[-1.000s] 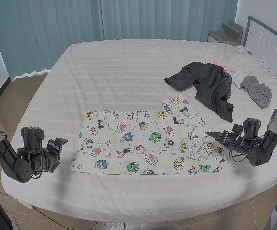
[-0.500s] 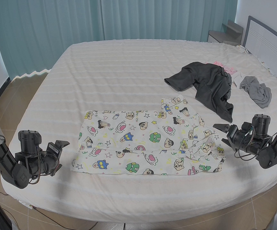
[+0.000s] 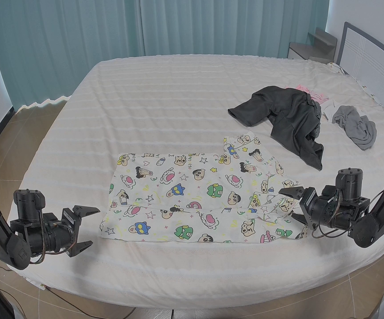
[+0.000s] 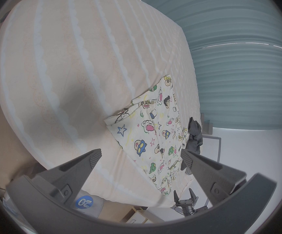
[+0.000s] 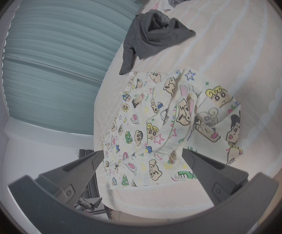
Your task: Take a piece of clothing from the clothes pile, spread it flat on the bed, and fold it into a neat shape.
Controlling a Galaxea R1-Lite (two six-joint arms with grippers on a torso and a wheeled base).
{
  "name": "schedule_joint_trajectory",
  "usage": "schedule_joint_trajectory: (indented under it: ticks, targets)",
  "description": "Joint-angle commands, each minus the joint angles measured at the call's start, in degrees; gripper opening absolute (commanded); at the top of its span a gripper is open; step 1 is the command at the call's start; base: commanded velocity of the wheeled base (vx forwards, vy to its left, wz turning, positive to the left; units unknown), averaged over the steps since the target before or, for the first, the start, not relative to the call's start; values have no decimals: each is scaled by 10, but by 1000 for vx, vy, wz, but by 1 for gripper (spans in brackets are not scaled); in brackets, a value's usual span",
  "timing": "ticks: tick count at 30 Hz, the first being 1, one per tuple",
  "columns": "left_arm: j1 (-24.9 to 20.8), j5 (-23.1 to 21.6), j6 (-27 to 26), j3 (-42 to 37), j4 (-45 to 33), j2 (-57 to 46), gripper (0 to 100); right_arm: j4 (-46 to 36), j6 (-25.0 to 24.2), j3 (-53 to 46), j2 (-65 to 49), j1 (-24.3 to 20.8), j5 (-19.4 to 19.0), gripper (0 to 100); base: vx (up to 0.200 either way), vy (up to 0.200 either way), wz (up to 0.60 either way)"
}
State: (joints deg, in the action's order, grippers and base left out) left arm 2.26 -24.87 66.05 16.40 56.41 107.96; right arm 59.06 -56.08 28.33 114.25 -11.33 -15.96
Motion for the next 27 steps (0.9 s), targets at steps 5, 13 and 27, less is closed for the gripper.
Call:
schedule_joint_trajectory:
  ticks: [5,13,27]
  targets:
    - [5,-4,0,-8,0,2,100,40,-1,-11,70,-5,1,100,0,0,0]
    - [5,-4,0,-8,0,2,100,85,1,-29,91,-6,2,100,0,0,0]
    - [3,-3,-3,-8,0,2,100,110,1,-10,135,-3,16,100,0,0,0]
